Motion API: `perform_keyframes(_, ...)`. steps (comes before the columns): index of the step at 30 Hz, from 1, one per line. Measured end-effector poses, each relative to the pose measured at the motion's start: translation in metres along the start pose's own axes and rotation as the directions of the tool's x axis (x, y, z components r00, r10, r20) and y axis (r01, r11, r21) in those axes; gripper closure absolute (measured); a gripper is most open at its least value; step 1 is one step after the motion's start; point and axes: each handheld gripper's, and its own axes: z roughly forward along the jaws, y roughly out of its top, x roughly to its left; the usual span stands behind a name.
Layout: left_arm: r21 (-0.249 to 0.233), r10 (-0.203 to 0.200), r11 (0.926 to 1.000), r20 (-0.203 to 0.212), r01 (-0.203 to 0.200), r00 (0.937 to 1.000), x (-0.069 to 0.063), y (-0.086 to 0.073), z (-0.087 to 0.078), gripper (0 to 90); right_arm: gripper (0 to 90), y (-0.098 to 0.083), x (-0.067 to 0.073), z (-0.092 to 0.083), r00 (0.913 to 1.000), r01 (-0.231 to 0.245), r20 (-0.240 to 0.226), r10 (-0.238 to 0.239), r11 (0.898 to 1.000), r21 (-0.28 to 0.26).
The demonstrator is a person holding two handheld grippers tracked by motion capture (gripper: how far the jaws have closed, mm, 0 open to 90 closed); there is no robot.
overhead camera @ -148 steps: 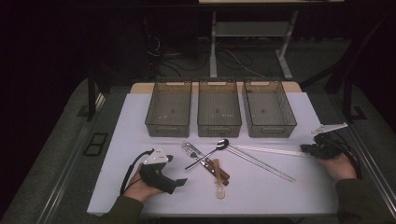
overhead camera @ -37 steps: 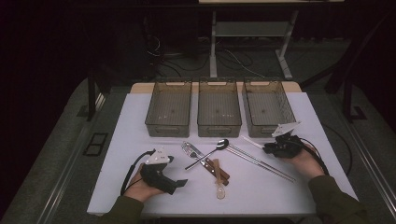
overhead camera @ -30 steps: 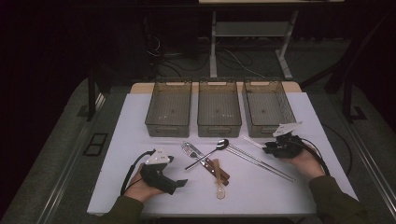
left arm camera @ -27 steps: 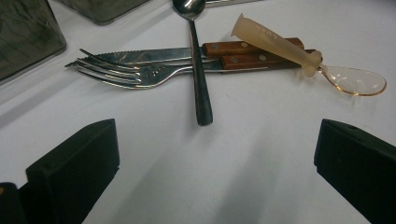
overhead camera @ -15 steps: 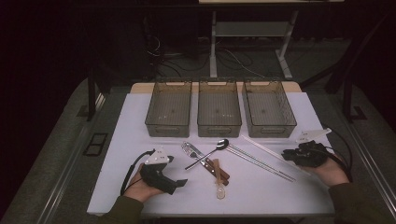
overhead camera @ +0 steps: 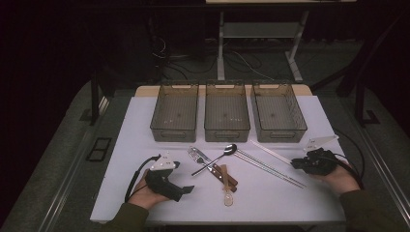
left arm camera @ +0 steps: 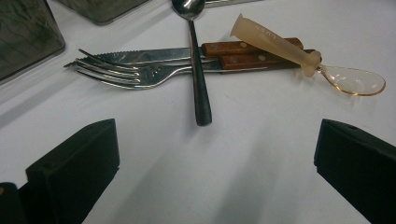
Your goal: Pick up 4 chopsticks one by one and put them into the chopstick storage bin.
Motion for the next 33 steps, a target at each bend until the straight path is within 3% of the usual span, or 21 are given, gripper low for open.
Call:
perform_keyframes(13,-0.005,-0.003,1.0000,0.004,0.003,1.0000,0.0003,0.0000,0.0000,0.0,82.7,0.0004,0.0029,0.0065,0.9996,0.022,-0.016,-0.021,1.000,0.018)
perform_keyframes(33,-0.004,-0.004,1.0000,0.000,0.004,1.0000,0.0001,0.0001,-0.0001,0.0,84.0,-0.0008,0.0063,0.0069,0.9997,0.023,0.007,-0.023,1.000,0.013)
